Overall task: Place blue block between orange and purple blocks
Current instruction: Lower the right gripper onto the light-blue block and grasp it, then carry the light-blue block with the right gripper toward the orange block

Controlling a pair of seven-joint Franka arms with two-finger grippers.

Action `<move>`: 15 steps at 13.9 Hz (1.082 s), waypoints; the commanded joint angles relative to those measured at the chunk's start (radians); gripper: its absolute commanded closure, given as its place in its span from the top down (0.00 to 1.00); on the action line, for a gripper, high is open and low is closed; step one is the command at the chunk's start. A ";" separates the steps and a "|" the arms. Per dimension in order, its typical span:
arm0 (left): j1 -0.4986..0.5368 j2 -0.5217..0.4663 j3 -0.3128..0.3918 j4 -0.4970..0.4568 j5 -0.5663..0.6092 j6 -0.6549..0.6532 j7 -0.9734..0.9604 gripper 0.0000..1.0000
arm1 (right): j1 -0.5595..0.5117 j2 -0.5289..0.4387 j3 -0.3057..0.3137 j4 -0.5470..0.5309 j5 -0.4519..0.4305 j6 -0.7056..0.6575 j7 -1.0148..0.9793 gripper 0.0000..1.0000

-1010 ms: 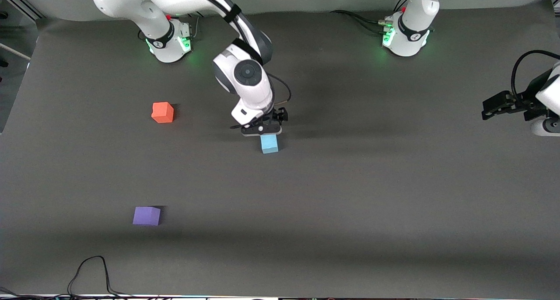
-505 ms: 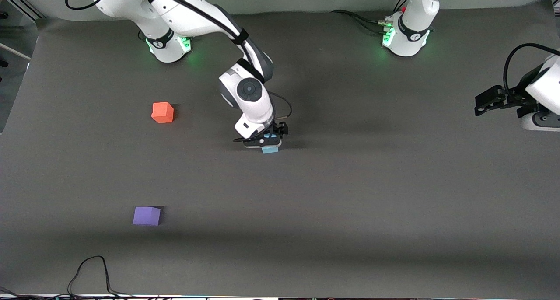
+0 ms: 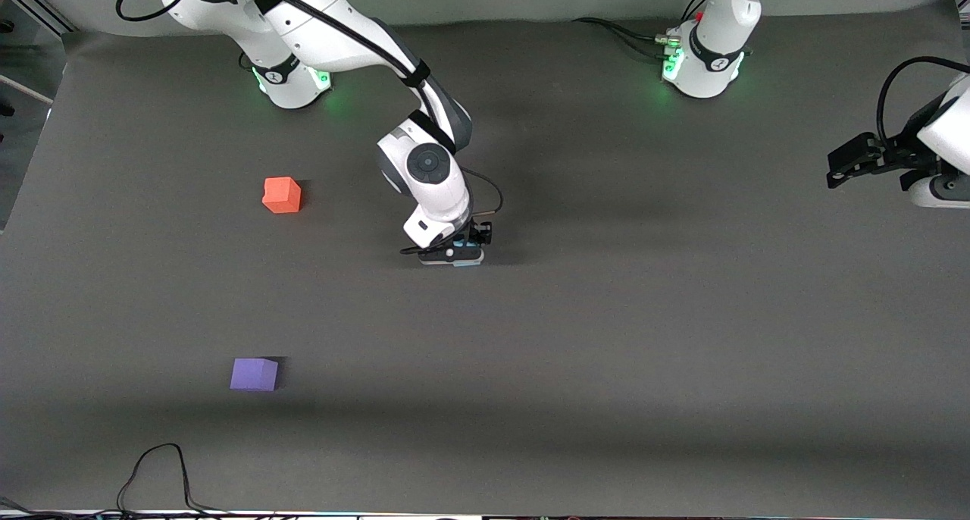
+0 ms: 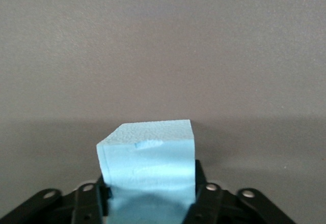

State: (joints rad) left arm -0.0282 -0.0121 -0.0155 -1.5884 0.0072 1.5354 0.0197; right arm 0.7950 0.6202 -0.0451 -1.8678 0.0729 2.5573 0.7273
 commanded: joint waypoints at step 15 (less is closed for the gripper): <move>0.025 -0.015 -0.014 -0.036 -0.001 0.032 -0.024 1.00 | -0.276 -0.298 -0.027 0.622 0.041 -0.989 -0.299 0.24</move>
State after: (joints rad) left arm -0.0101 -0.0134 -0.0189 -1.6027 0.0069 1.5491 0.0184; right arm 0.5634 0.3059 -0.0756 -1.3156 0.0933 1.6353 0.4937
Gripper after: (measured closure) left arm 0.000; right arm 0.441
